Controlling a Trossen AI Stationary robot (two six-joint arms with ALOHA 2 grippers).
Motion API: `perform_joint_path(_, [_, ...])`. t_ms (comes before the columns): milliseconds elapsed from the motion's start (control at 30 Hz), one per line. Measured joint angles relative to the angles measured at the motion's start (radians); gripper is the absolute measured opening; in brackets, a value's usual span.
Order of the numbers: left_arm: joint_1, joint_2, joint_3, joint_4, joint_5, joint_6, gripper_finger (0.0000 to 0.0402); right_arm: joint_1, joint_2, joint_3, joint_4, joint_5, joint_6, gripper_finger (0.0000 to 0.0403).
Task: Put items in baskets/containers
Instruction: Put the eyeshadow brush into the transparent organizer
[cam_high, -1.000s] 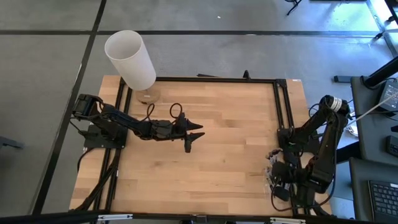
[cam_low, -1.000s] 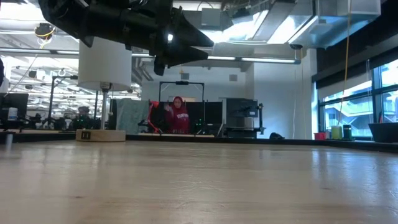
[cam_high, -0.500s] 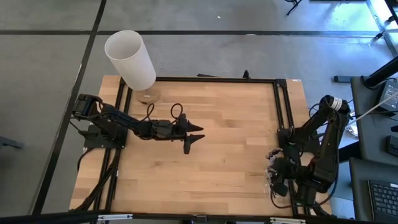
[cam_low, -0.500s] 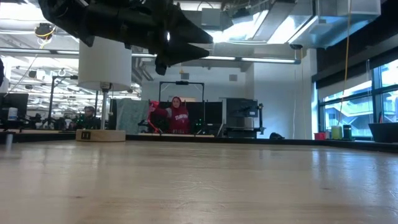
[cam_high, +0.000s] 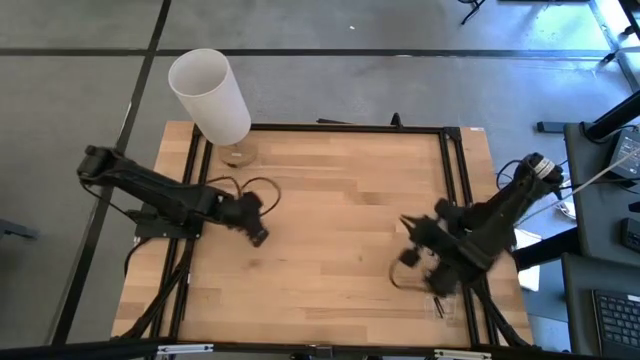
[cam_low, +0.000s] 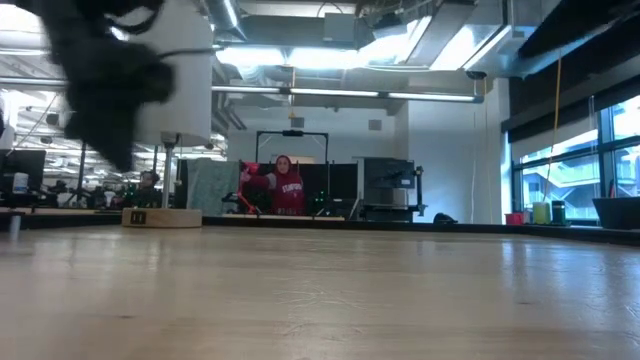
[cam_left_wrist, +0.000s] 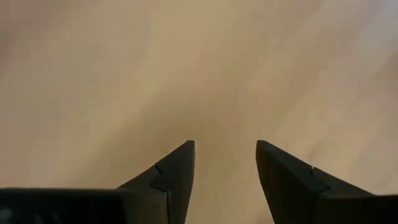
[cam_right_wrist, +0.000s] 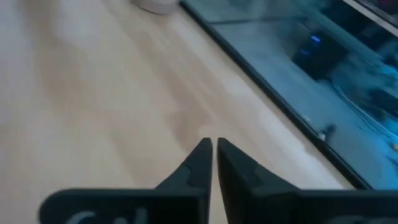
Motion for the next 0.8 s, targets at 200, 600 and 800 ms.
perform_joint_path(200, [-0.137, -0.025, 0.000, -0.258, 0.309, -0.366, 0.0166, -0.217, 0.000, -0.041, 0.267, -0.005, -0.275, 0.0004])
perform_joint_path(600, [-0.378, 0.151, 0.144, -0.330, 0.540, -0.651, 0.0129, -0.404, 0.000, -0.205, 1.177, -0.566, -1.055, 0.0005])
perform_joint_path(800, [-0.429, 0.318, 0.195, -0.372, 0.654, -0.691, 0.0115, -0.511, 0.000, -0.261, 1.393, -0.787, -1.115, 0.0006])
